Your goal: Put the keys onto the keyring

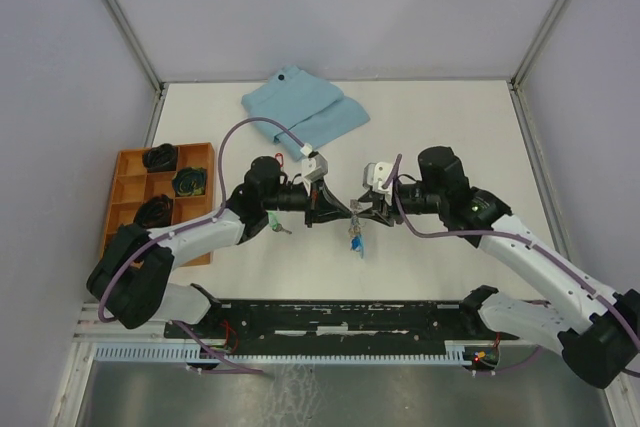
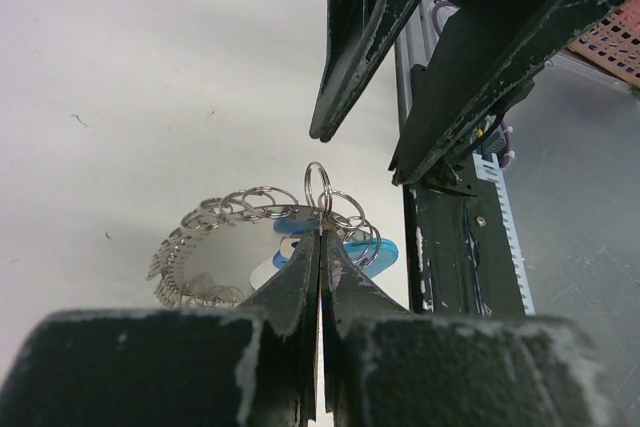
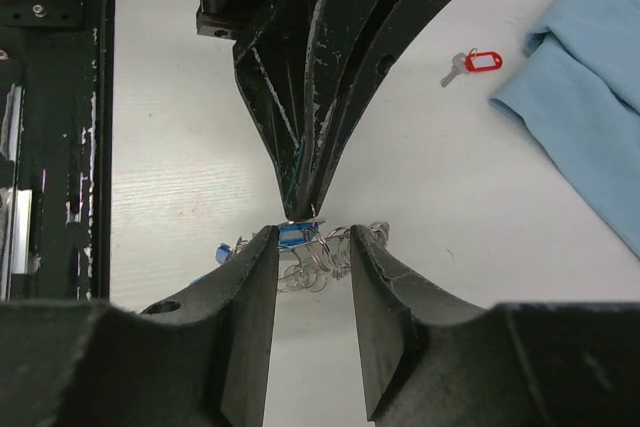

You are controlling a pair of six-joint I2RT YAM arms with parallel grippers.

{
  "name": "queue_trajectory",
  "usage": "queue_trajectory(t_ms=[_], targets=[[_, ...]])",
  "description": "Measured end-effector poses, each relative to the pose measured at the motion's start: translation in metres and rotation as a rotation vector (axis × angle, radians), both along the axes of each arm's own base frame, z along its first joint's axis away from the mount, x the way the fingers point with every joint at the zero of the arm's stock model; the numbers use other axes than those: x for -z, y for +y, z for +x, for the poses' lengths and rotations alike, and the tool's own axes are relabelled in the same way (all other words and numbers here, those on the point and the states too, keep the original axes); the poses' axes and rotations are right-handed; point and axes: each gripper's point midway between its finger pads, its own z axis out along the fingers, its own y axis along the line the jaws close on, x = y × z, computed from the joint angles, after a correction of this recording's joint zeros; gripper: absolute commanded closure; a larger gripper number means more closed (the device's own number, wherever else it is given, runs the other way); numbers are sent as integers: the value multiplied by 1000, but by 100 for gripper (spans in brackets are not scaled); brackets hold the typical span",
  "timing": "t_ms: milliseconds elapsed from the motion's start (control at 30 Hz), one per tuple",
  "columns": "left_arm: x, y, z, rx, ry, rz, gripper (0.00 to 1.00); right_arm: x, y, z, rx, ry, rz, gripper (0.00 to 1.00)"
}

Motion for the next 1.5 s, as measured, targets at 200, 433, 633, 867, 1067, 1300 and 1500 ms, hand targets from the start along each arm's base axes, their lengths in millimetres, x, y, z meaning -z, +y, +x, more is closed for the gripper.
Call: queue_trajectory(t_ms=[200, 433, 633, 867, 1067, 1300, 1500], targets=[[-3, -1, 0, 0, -16, 6, 97, 1, -2, -1, -52, 17, -91, 55], [-1, -1, -2, 6, -14, 16, 97, 13, -4, -5, -122, 37, -169, 59], [-2, -2, -2, 10, -17, 16, 97, 23, -4, -5, -165, 37, -212, 60], [-3, -4, -4, 17, -23, 15, 97, 27, -3, -3, -184, 25, -219, 59], [-5, -5, -4, 19, -25, 15, 97, 31, -1, -2, -201, 19, -228, 74], [-3, -4, -4, 20, -21, 19, 97, 32, -2, -2, -210, 10, -232, 99], [-2, -4, -3, 18, -30, 26, 97, 30, -2, -1, -198, 15, -230, 99]])
